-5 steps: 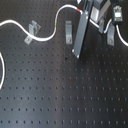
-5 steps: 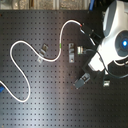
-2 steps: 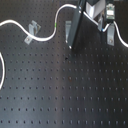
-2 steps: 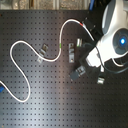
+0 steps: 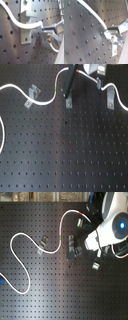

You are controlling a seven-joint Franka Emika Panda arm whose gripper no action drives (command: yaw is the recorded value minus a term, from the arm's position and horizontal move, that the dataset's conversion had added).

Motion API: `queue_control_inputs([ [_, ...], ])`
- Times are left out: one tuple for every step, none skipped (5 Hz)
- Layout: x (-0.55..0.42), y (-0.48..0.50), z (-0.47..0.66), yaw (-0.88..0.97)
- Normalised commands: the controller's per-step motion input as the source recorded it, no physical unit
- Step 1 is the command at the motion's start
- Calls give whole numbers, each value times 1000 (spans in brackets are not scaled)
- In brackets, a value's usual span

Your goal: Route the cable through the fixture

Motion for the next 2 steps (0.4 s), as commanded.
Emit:
queue_control_inputs([
  [53,-182,-2,311],
  [96,-245,-2,369],
])
